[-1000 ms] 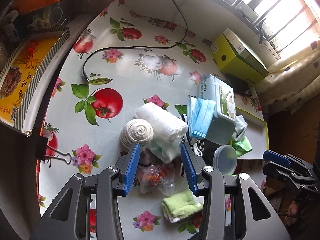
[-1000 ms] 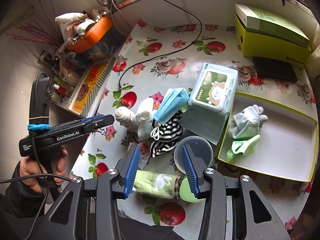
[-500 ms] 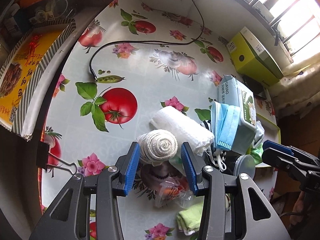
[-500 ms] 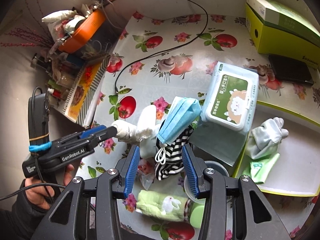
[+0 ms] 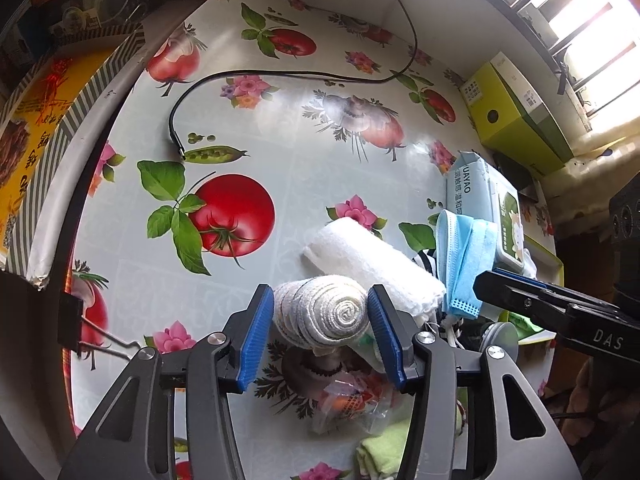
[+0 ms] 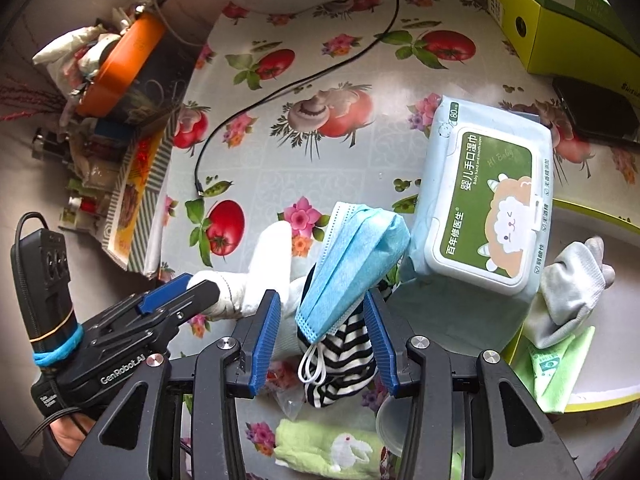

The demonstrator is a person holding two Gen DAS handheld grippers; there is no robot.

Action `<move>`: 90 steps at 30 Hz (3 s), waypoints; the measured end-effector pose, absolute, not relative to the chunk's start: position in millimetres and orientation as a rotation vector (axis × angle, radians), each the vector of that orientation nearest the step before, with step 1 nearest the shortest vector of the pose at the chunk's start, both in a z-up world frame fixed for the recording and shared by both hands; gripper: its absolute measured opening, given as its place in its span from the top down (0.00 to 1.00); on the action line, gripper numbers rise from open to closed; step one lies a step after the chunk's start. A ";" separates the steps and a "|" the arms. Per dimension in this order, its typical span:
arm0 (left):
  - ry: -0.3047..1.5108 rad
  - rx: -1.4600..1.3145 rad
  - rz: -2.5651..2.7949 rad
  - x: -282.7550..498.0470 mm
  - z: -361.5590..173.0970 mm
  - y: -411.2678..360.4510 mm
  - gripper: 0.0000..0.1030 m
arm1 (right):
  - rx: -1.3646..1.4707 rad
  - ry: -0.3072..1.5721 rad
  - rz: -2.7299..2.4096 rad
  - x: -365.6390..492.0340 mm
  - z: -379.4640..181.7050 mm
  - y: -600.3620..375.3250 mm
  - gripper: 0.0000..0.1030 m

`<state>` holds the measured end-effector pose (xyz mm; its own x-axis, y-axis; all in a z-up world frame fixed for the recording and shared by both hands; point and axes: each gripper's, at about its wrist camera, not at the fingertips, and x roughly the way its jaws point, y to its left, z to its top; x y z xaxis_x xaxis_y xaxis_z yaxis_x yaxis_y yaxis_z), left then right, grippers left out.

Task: Organize soft objects
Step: 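Grasp the rolled beige sock with the left tool while the right tool grasps the blue face mask, then carry the rolled sock with the left tool while the right tool carries the blue mask to the tray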

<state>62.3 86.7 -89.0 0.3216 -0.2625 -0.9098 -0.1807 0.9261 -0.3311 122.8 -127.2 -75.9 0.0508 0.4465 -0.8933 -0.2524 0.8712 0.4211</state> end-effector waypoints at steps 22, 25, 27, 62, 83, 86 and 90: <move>1.205 -0.432 -0.066 49.7 -70.3 88.3 0.67 | 0.116 1.327 0.633 106.2 -49.0 -130.5 0.95; 1.192 -0.430 -0.065 48.4 -63.5 87.1 0.67 | 0.132 1.314 0.636 101.9 -42.4 -137.2 0.95; 1.179 -0.423 -0.064 47.4 -57.1 86.2 0.67 | 0.144 1.302 0.636 99.1 -37.0 -144.4 0.95; 1.096 -0.298 -0.194 67.1 14.7 11.4 0.67 | 0.358 1.177 0.462 62.0 4.1 -288.5 0.95; 1.102 -0.178 -0.377 99.5 30.0 -79.4 0.67 | 0.462 1.181 0.307 59.9 -23.3 -356.2 0.95; 1.105 -0.164 -0.396 104.1 29.8 -89.7 0.67 | 0.483 1.190 0.280 61.9 -33.7 -366.8 0.95; 1.102 -0.144 -0.420 109.3 32.7 -103.9 0.67 | 0.506 1.204 0.252 65.0 -47.4 -378.8 0.95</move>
